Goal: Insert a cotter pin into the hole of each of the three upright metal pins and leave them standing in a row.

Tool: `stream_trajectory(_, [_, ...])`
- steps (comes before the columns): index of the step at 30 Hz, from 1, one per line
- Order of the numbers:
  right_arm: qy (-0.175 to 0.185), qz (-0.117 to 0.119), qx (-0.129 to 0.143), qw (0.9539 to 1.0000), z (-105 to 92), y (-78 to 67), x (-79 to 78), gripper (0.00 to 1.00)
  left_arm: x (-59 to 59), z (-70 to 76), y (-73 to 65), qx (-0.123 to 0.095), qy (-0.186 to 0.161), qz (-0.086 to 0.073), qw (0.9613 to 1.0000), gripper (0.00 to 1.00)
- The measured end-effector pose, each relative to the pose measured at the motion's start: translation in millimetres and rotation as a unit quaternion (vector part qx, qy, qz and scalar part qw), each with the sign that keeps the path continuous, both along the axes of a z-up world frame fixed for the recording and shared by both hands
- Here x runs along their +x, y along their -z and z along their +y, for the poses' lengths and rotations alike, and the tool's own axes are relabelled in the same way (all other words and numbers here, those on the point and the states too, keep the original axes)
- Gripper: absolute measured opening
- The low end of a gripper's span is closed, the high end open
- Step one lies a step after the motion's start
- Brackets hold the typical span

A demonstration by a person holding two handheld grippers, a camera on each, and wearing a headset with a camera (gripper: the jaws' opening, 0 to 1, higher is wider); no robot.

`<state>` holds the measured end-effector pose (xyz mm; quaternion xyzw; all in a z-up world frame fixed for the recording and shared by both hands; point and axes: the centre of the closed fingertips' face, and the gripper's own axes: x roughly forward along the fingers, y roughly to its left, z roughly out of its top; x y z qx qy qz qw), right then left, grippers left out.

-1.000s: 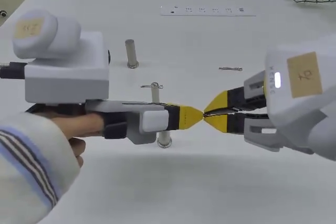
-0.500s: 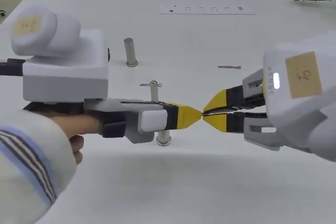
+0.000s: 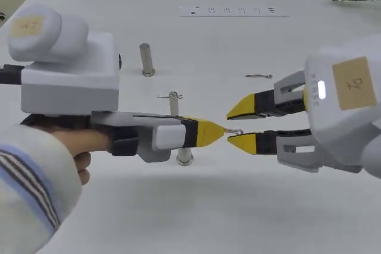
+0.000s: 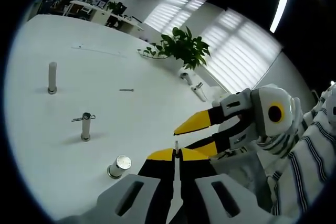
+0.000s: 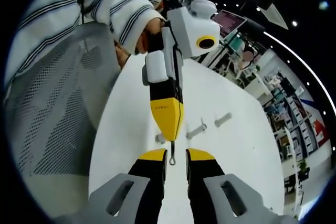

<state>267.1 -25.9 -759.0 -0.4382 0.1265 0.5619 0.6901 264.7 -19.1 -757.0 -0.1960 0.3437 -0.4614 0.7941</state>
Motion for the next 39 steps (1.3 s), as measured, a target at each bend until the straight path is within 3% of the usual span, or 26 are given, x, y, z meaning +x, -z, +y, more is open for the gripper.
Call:
stream_trajectory(3, [0.019, 0.057, 0.029, 0.9978, -1.4, 2.7, -4.0, 0.17, -1.6, 2.1, -1.1, 0.004, 0.008, -0.013, 0.9999, 0.00])
stream_trajectory(5, [0.030, 0.094, 0.045, 0.9940, -2.5, 4.4, -6.6, 0.18, -3.7, 2.5, -5.0, 0.001, 0.023, -0.035, 0.9991, 0.00])
stream_trajectory(7, [0.035, 0.112, 0.055, 0.9916, -4.8, 3.9, -6.7, 0.18, -7.5, 2.5, -9.0, -0.003, 0.037, -0.047, 0.9982, 0.00])
stream_trajectory(9, [0.038, 0.137, 0.076, 0.9869, -3.1, 2.1, -10.1, 0.18, -11.8, 2.9, -11.0, -0.002, 0.053, -0.061, 0.9968, 0.00])
stream_trajectory(11, [0.043, 0.171, 0.099, 0.9793, -1.3, 0.5, -14.3, 0.18, -16.0, 2.9, -13.7, -0.003, 0.068, -0.076, 0.9948, 0.00])
stream_trajectory(15, [0.044, 0.215, 0.117, 0.9686, 0.7, 2.3, -21.8, 0.17, -22.4, 3.2, -16.4, 0.000, 0.089, -0.102, 0.9908, 0.00])
stream_trajectory(23, [0.030, 0.243, 0.129, 0.9608, 5.6, 4.3, -34.2, 0.13, -29.5, 1.5, -18.3, -0.001, 0.117, -0.115, 0.9865, 0.00])
stream_trajectory(32, [0.007, 0.244, 0.114, 0.9630, 3.7, 8.8, -42.1, 0.07, -33.5, -0.8, -15.3, 0.009, 0.148, -0.139, 0.9792, 0.00])
stream_trajectory(36, [0.001, 0.253, 0.113, 0.9609, 3.1, 10.6, -45.9, 0.06, -36.2, 0.1, -11.5, 0.019, 0.167, -0.152, 0.9739, 0.00])
stream_trajectory(39, [-0.004, 0.260, 0.118, 0.9584, 3.2, 9.4, -48.4, 0.06, -39.6, 2.4, -7.0, 0.034, 0.190, -0.165, 0.9672, 0.00])
